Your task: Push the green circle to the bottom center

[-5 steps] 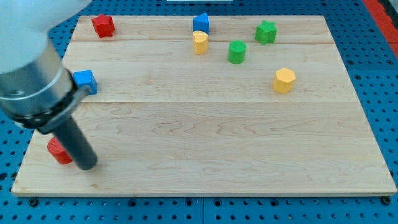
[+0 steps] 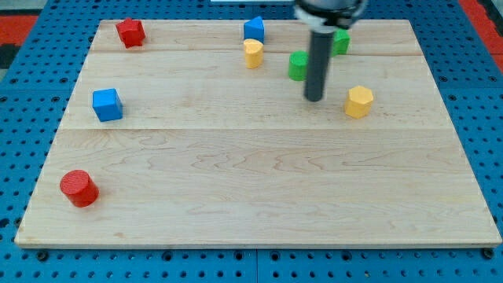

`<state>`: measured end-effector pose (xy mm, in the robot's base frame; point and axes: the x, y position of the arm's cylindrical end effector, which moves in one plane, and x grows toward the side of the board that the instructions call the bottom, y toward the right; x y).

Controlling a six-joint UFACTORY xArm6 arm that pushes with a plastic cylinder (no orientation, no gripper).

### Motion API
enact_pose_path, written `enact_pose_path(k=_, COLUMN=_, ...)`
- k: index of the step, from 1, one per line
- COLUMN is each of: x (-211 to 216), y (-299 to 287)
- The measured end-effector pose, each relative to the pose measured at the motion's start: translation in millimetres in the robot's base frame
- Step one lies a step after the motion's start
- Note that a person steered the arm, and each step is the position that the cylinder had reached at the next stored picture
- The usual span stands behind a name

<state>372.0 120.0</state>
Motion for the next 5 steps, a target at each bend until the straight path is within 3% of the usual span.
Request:
enact_pose_path(k=1, x=-34.3, y=29.4)
enact_pose_path(k=3, x=-63.3, y=-39.4)
enact_pose_path(k=5, x=-91.2, y=-37.5)
